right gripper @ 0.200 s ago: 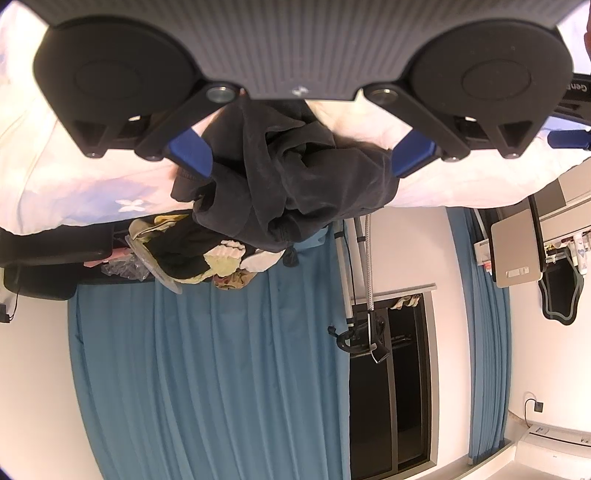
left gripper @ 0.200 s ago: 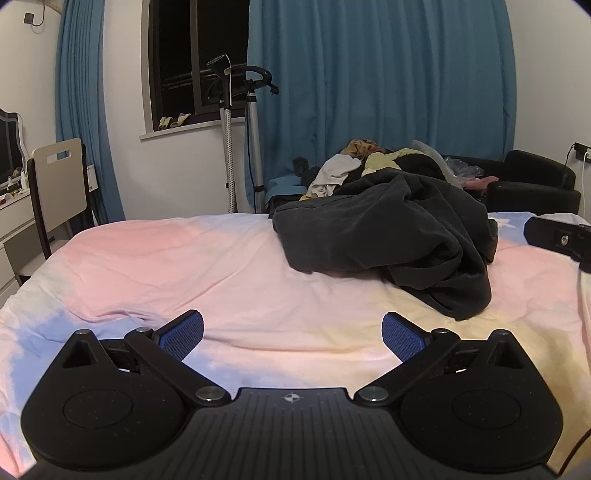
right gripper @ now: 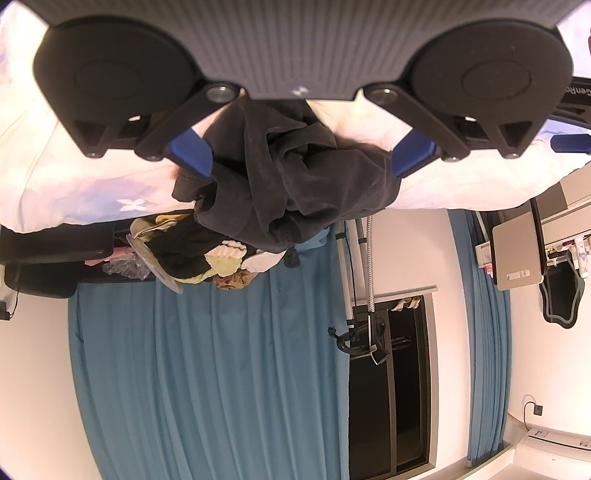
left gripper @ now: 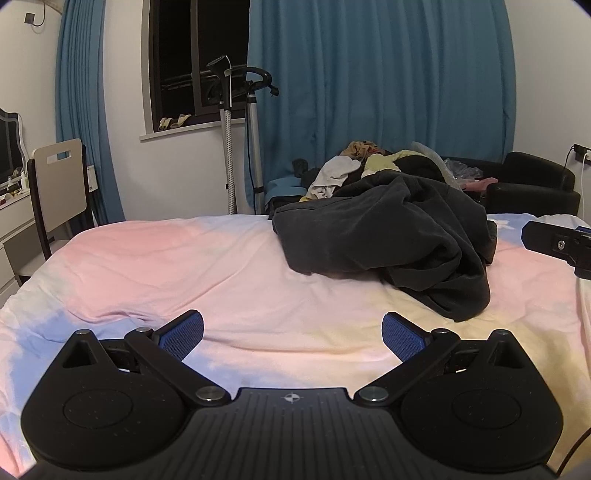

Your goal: Fold clothes

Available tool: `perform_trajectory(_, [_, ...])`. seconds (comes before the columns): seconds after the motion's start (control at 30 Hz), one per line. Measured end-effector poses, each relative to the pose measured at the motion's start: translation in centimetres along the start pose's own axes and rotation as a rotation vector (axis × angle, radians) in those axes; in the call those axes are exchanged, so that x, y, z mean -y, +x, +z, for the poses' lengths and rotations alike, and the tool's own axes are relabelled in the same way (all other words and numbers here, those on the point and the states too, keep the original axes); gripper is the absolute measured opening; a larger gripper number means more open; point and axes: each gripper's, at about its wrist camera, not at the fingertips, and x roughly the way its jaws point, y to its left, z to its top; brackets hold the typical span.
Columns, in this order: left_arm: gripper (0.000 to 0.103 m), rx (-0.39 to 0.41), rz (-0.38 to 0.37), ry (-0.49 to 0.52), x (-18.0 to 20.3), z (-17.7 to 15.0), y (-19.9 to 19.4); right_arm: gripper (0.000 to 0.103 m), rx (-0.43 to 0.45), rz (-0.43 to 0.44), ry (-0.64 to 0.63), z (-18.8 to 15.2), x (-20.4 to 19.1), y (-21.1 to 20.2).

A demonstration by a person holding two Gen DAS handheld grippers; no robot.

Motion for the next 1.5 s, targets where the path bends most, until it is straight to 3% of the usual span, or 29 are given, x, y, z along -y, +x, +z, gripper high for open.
perform_trajectory(1.5, [0.103, 0.001, -0.03, -0.019, -0.4, -0.3, -0.5, 0.103, 0.001, -0.036, 0.005, -0.7, 0.4, 0.0])
